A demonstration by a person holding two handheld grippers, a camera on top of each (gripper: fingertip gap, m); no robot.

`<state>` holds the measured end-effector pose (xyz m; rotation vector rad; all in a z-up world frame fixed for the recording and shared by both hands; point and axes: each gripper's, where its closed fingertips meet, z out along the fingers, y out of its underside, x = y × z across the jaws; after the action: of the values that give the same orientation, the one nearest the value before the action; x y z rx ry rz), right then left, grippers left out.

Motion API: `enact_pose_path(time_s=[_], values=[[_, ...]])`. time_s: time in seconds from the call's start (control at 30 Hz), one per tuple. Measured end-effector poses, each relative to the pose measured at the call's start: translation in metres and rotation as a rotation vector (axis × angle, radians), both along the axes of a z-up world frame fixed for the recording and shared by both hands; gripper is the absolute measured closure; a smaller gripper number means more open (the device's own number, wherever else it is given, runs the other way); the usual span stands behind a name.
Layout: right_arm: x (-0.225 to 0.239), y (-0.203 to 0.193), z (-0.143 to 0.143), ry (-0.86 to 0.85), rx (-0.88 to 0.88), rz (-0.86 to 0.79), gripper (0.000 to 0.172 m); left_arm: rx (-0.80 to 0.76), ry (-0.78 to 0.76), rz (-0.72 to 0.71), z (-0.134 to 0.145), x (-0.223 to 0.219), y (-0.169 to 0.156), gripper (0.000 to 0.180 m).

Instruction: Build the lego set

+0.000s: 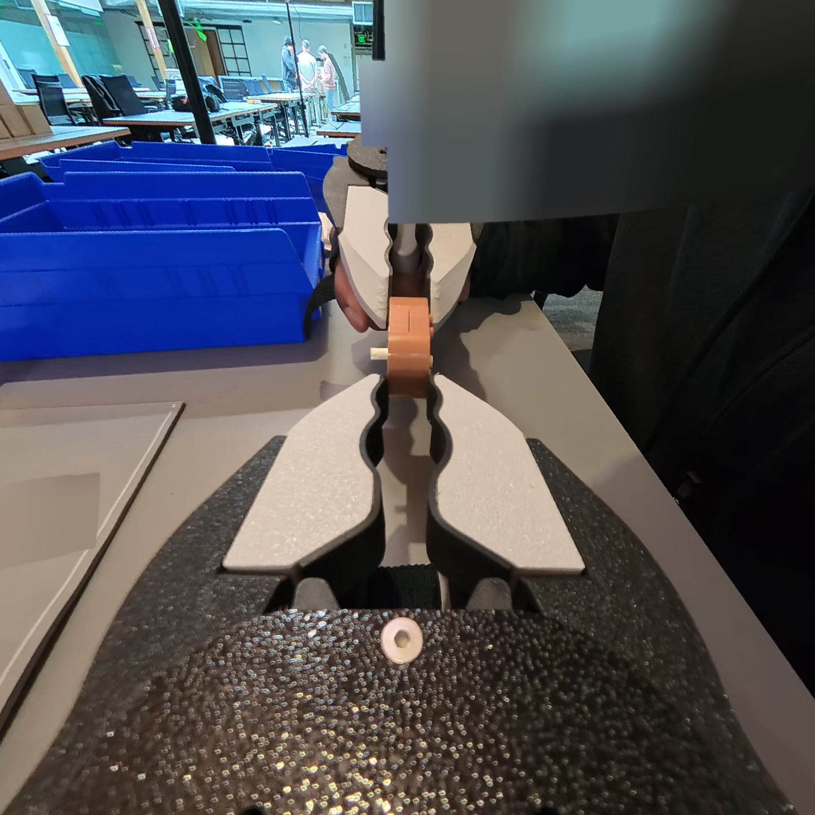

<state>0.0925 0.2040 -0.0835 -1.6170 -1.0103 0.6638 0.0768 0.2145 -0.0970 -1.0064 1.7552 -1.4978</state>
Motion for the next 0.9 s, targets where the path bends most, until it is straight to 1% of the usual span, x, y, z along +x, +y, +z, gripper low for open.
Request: enact_pose_path(time_s=[0.9], values=[[-0.002, -0.001, -0.011, -0.006, -0.05, 0.021, 0.156, -0.01, 0.028, -0.009, -0.001, -0.001, -0.004, 0.165]])
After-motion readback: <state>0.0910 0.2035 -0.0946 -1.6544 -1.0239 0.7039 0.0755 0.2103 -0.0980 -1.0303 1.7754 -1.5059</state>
